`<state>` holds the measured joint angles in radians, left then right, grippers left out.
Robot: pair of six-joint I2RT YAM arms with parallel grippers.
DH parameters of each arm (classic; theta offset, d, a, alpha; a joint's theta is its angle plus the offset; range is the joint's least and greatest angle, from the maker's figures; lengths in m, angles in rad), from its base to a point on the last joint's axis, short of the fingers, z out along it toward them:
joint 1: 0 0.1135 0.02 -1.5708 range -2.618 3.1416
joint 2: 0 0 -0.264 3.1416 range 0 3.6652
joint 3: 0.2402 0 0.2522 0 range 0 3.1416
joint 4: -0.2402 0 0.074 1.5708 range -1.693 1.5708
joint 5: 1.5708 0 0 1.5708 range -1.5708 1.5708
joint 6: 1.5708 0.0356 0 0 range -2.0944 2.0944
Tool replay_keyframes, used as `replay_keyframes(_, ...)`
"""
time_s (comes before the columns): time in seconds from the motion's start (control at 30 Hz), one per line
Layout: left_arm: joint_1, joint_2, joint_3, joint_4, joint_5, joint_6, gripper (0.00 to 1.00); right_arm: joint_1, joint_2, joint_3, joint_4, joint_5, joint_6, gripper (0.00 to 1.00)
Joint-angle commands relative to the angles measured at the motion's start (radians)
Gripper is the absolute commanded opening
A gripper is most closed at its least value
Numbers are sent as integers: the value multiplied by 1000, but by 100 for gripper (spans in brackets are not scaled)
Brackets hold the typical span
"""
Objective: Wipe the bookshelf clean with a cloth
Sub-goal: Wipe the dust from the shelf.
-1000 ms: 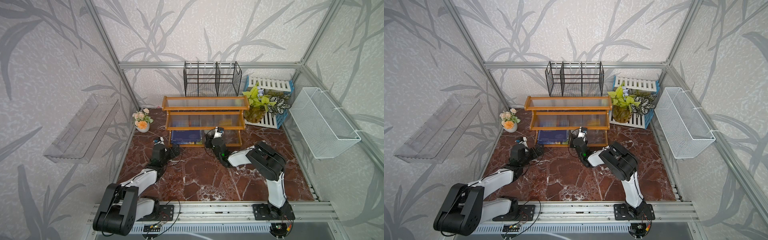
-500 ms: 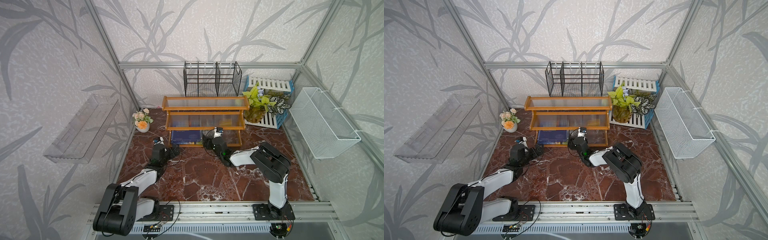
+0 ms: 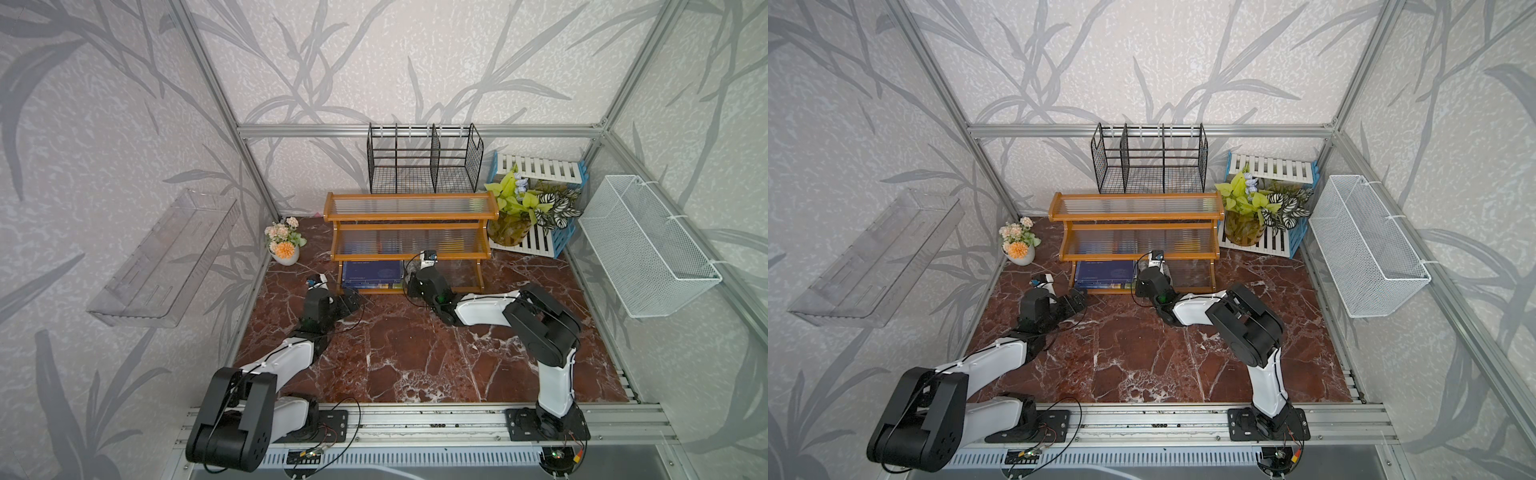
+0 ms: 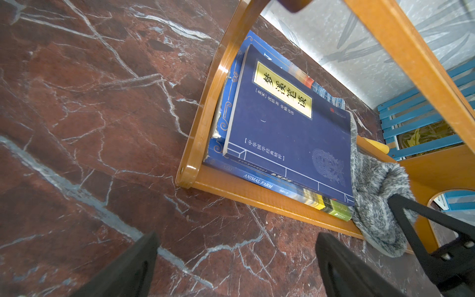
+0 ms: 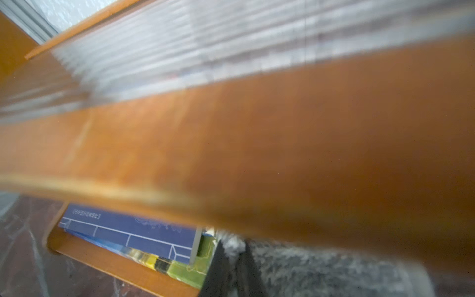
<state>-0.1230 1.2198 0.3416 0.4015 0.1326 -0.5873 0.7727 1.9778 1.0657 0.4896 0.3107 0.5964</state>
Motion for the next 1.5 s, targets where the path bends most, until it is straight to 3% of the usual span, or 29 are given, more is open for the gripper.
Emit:
replay_keyframes(0.0,5,-5,17,10,0,-1,100,-13,53,20,-213,-44,31,0)
replay_keyframes(0.03,6,-4,17,10,1,-1,100,-11,51,22,-233,-40,36,1)
replay_keyframes(0.13,6,-4,15,12,6,-2,100,-11,38,9,-248,-27,35,38)
replay_keyframes(0.2,7,-2,13,14,7,-4,100,-11,26,-4,-241,-29,27,48)
replay_keyframes(0.4,6,-7,7,17,15,-5,100,4,29,7,-263,-38,7,62)
replay_keyframes(0.57,6,-18,2,17,14,-9,100,26,87,56,-348,-63,78,66)
replay_keyframes(0.9,6,-25,2,24,20,-22,100,81,136,18,-318,49,165,60)
replay_keyframes(1.23,15,-7,0,61,49,-81,100,82,96,-91,-229,109,232,28)
replay_keyframes(1.47,40,13,10,74,90,-106,100,81,70,-118,-166,158,204,13)
